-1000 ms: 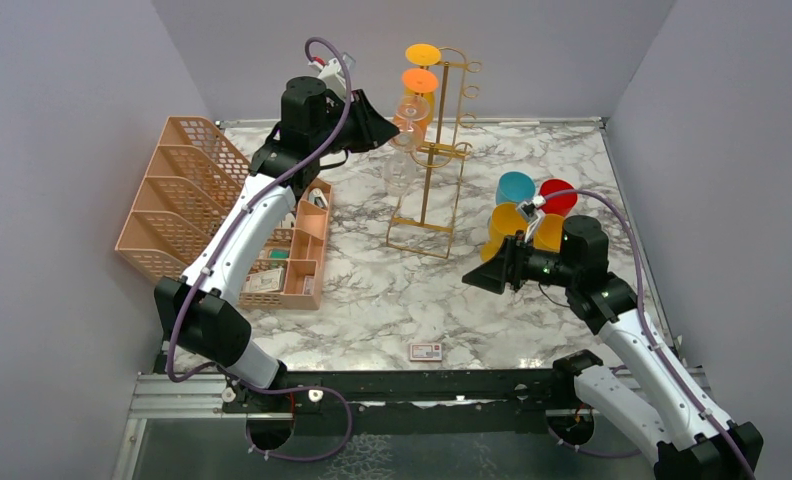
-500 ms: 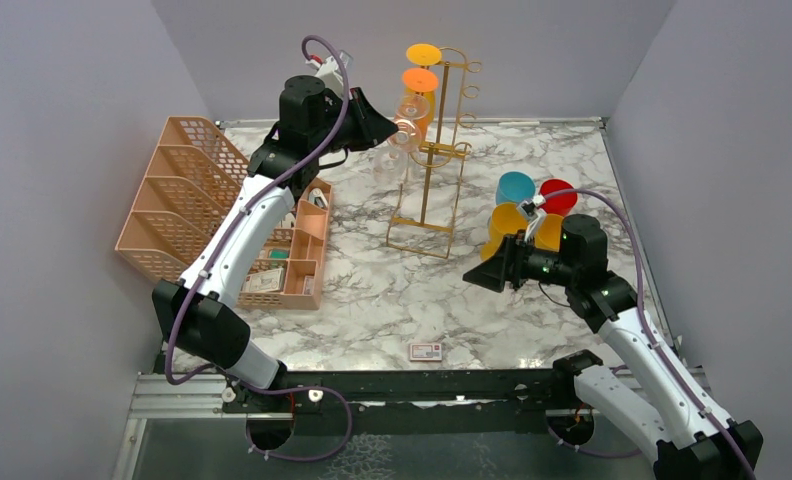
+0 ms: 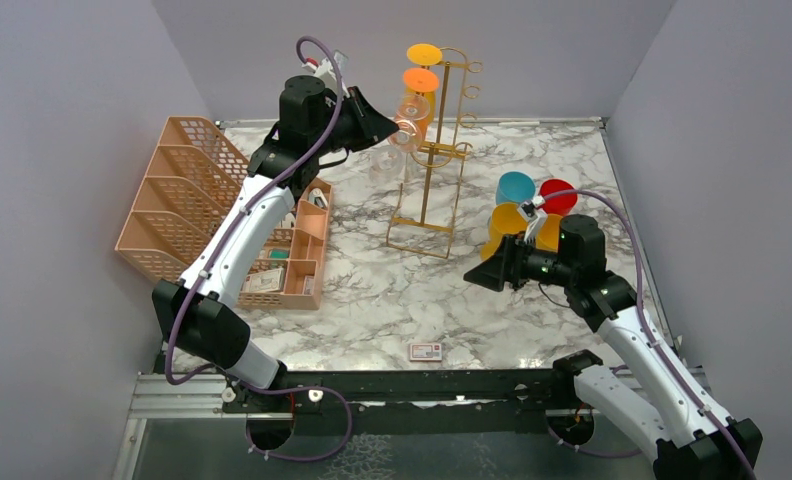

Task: Take the wine glass off the wine glass rack
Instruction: Pick up the wine glass from the wine rack.

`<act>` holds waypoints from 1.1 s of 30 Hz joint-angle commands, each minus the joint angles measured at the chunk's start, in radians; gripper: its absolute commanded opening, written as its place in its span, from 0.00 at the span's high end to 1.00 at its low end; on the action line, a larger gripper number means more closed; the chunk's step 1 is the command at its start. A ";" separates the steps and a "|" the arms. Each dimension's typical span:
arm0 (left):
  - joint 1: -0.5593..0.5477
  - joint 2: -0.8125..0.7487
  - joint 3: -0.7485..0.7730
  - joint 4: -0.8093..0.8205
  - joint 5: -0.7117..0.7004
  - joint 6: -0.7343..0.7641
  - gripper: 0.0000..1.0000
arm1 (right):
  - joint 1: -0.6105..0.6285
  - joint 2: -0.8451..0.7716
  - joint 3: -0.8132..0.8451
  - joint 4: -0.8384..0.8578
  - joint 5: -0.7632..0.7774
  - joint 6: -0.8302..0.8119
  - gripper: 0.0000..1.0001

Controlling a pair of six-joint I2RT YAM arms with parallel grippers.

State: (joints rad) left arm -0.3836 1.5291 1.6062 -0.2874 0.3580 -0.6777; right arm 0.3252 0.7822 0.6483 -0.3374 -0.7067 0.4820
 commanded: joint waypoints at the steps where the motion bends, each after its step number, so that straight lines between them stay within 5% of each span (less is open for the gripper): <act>1: -0.001 -0.046 0.034 0.034 -0.039 -0.030 1.00 | -0.002 -0.002 0.030 -0.011 0.008 -0.004 0.33; 33: 0.032 -0.114 -0.079 0.189 -0.089 -0.137 1.00 | -0.002 -0.005 0.017 -0.011 0.009 -0.014 0.33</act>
State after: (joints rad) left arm -0.3717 1.4746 1.5452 -0.1810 0.3031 -0.8120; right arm 0.3252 0.7826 0.6483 -0.3424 -0.7067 0.4786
